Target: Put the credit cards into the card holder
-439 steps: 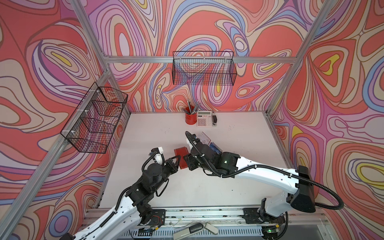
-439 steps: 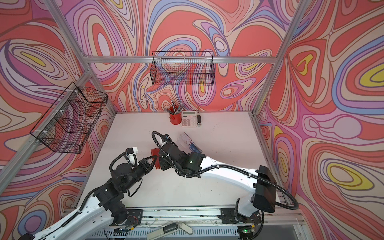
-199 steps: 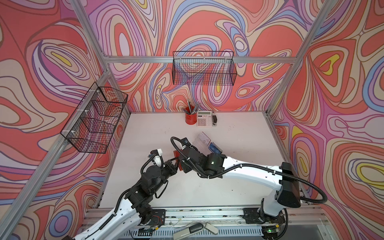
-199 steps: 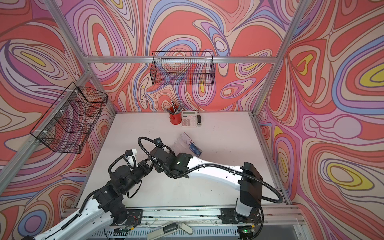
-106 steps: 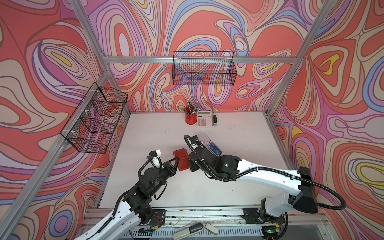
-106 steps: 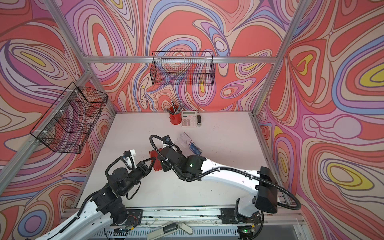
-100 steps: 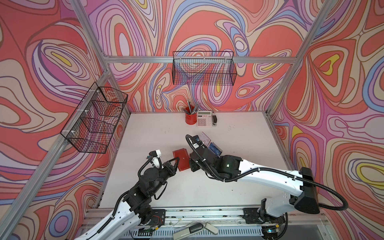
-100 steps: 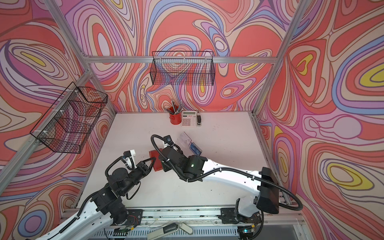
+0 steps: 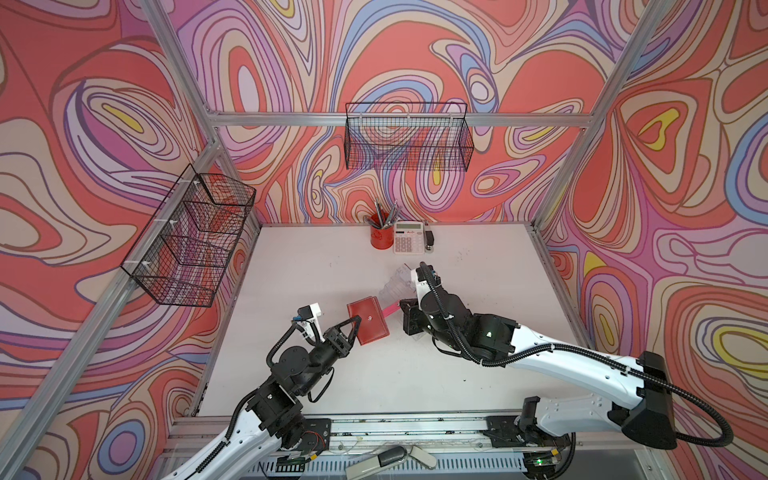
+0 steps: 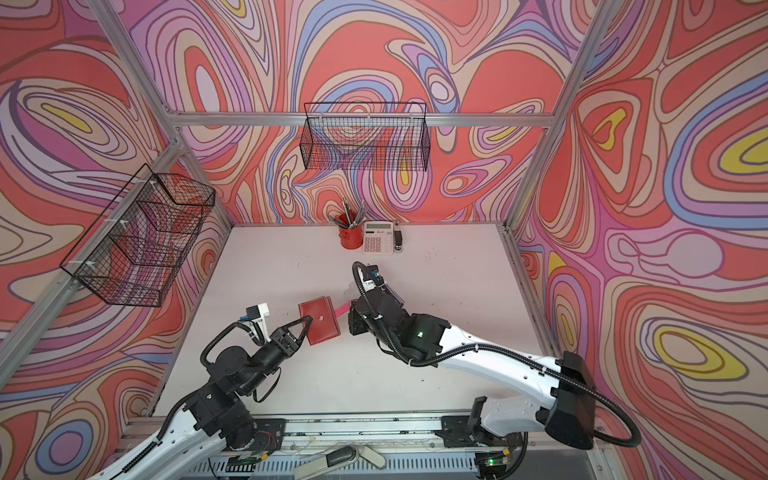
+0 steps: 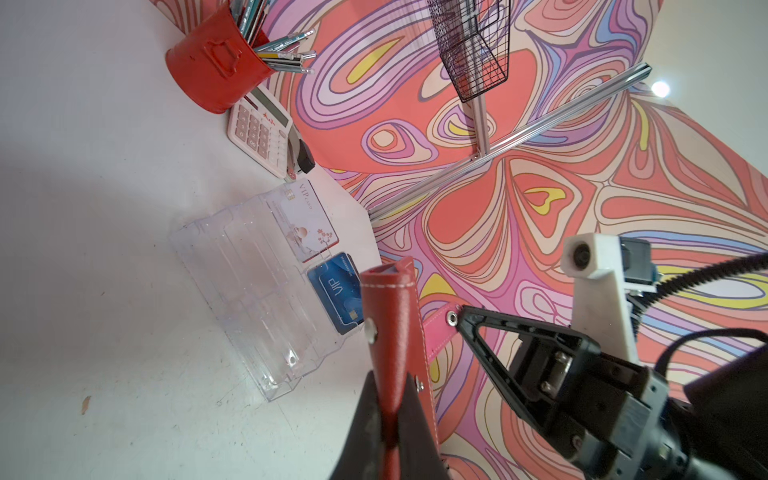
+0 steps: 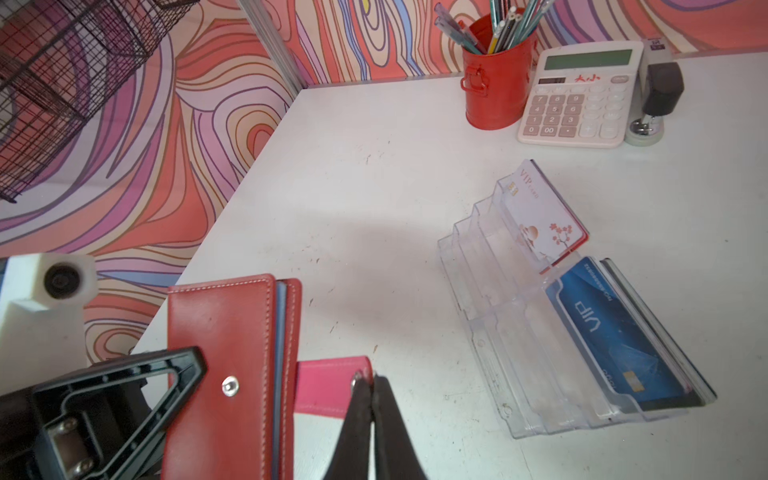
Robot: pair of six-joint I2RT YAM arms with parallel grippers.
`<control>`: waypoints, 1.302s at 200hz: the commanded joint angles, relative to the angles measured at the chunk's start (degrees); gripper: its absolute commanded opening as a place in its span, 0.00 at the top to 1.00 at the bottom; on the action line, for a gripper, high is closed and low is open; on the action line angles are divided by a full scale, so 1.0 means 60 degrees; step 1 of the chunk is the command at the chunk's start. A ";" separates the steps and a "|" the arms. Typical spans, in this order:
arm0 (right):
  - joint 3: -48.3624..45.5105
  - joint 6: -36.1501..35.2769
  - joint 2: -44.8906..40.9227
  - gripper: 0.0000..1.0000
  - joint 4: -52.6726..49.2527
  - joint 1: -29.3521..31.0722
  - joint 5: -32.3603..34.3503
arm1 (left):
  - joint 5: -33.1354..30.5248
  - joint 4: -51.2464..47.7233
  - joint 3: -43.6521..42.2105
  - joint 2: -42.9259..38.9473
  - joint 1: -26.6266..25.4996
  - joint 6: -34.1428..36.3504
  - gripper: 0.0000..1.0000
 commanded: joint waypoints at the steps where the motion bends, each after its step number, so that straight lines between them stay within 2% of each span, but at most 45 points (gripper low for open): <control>1: -0.0348 0.0429 -0.0536 1.00 0.0634 -0.0594 -0.0178 | 0.0315 0.1293 -0.0209 0.0382 0.0032 -0.0083 1.00; 28: -0.0881 0.0763 -0.1045 1.00 0.0689 -0.0796 0.0152 | -0.0370 0.1484 0.0454 0.1237 0.0067 -0.0224 1.00; 52: -0.1400 0.1393 -0.1403 1.00 0.0857 -0.0789 -0.0056 | -0.0664 -0.1068 0.2844 0.1848 0.0218 0.1391 1.00; 65: -0.1445 0.1735 -0.1385 1.00 0.0857 -0.0798 -0.0383 | -0.0133 -0.1917 0.4184 0.2234 0.0251 0.2421 1.00; 79: -0.1283 0.1899 -0.1241 1.00 0.0793 -0.0789 -0.0754 | 0.0477 -0.2010 0.4783 0.2607 0.0277 0.3161 1.00; 97: -0.0695 0.1930 -0.1018 1.00 0.0375 -0.0789 -0.0774 | 0.0978 -0.0881 0.4400 0.2757 0.0356 0.3229 1.00; 112: -0.0016 0.1790 -0.0855 1.00 -0.0218 -0.0816 -0.0356 | 0.1833 -0.0054 0.4051 0.3040 0.0730 0.3132 1.00; 137: 0.0637 0.1576 -0.0805 1.00 -0.0720 -0.1277 0.0498 | 0.3872 0.1759 0.3281 0.3846 0.2251 0.1884 1.00; 161: 0.0175 0.0943 -0.1123 1.00 0.0130 -0.1639 0.0884 | 0.5673 0.3791 0.2603 0.4967 0.3491 0.1029 1.00; 195: -0.1233 0.0496 -0.1606 1.00 0.1161 -0.1671 0.1914 | 0.6544 0.5176 0.2756 0.6077 0.3562 0.0636 1.00; 208: -0.1879 0.0474 -0.1877 0.80 0.1787 -0.1678 0.2081 | 0.6788 0.5163 0.2824 0.6131 0.3558 0.0598 1.00; 218: -0.2428 0.0112 -0.2146 0.72 0.2798 -0.1673 0.1526 | 0.6779 0.5000 0.2786 0.6034 0.3559 0.0687 1.00; 238: -0.3508 -0.0551 -0.2648 0.69 0.4866 -0.1679 -0.0259 | 0.6436 0.4919 0.2492 0.5726 0.3564 0.0763 1.00; 260: -0.4756 -0.0482 -0.3016 0.58 0.7060 -0.1669 -0.2011 | 0.6267 0.4200 0.2599 0.5240 0.3563 0.1217 1.00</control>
